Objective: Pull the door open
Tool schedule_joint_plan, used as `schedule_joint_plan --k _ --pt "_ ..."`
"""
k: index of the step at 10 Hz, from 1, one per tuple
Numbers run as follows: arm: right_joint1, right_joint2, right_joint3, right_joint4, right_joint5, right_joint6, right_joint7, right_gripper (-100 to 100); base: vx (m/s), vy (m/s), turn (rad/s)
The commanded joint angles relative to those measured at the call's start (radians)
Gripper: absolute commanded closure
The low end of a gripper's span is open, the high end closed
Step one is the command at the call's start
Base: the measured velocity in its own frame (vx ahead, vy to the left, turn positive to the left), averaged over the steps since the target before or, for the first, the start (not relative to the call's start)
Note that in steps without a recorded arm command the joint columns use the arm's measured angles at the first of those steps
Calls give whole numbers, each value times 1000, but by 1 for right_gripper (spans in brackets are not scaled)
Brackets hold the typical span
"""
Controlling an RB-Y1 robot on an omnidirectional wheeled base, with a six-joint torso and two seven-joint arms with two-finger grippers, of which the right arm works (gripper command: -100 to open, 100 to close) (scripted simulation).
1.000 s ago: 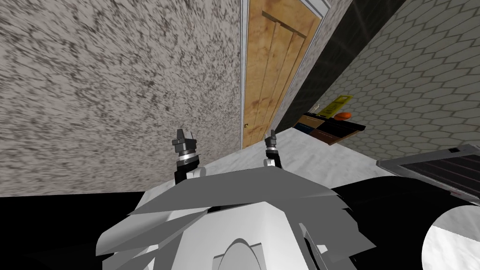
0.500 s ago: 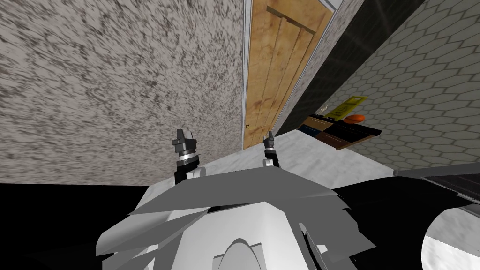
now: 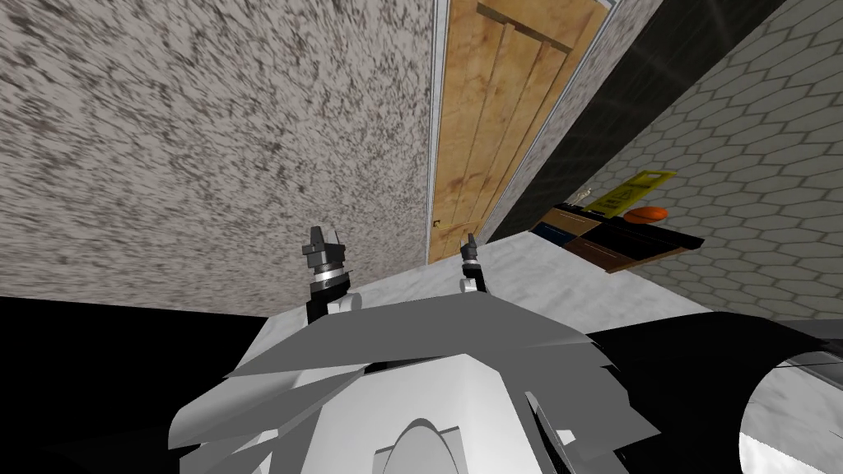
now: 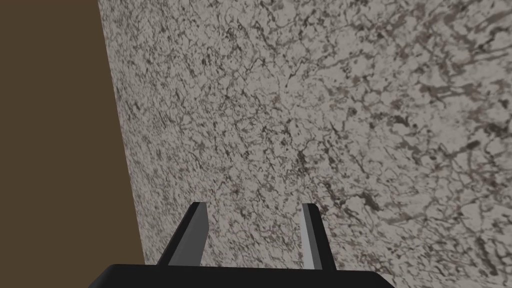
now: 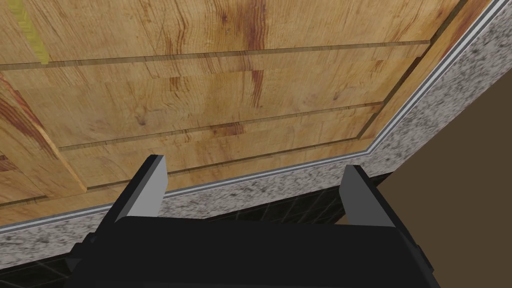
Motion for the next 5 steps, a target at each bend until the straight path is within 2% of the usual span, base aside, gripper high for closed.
schedule_joint_plan --k 1,2,3,4,5 --pt "-6 -4 0 35 0 -8 -2 -100 31 -55 76" --pt "-29 -11 -2 73 -1 -21 -5 -100 30 -69 189" --pt "-29 -11 -2 91 -1 -21 -5 -100 24 -62 68" --pt "-53 -18 -4 123 -2 -34 -8 -100 28 -68 90" --pt "-53 -18 -4 148 -2 -34 -8 -100 24 -50 85"
